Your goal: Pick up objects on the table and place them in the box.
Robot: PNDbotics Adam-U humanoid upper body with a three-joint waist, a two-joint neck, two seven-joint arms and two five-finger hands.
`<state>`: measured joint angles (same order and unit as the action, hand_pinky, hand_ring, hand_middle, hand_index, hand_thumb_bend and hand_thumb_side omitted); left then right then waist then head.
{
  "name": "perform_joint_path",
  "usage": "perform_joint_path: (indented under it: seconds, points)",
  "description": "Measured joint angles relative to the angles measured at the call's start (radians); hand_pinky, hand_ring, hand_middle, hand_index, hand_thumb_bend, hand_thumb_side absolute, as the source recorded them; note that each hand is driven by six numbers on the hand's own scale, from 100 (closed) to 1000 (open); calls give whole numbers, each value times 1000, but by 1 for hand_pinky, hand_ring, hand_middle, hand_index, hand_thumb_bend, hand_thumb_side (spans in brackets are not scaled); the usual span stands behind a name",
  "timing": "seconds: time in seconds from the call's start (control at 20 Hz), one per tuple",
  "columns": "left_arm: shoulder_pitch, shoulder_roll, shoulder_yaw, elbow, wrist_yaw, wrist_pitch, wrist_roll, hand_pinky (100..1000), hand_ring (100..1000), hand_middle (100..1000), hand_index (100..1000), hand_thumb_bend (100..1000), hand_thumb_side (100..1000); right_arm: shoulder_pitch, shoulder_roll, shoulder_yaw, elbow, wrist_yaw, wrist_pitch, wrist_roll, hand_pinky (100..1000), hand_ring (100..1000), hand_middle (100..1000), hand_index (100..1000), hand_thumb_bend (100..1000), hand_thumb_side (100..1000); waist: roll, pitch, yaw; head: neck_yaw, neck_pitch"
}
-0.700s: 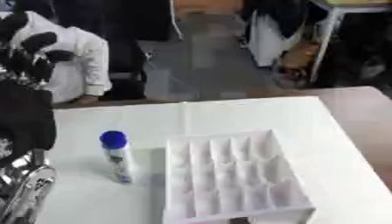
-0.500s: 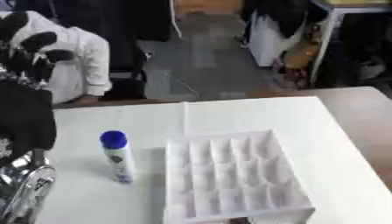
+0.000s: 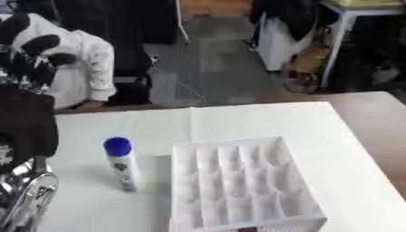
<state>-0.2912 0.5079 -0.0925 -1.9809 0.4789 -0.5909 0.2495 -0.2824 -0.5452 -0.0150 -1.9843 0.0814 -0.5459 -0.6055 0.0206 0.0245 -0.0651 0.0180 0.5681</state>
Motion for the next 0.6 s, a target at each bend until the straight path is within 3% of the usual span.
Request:
perform_joint_path:
  seconds: [0.25, 0.4, 0.6]
  points:
    - [9, 20, 26, 0, -52, 51, -4, 583, 645, 779, 877, 631, 996, 0, 0, -15, 0, 1, 2, -11, 356, 453, 418, 534, 100, 698, 0, 2, -7, -3, -9]
    - [27, 82, 43, 0, -141, 124, -19, 531, 594, 715, 880, 688, 997, 0, 0, -22, 0, 3, 6, -21, 355, 453, 417, 535, 100, 698, 2, 3, -12, -4, -9]
    - [43, 200, 43, 6, -250, 234, -103, 495, 577, 724, 900, 743, 1000, 0, 0, -25, 0, 9, 12, -26, 355, 454, 416, 536, 100, 697, 6, 4, -18, -5, -9]
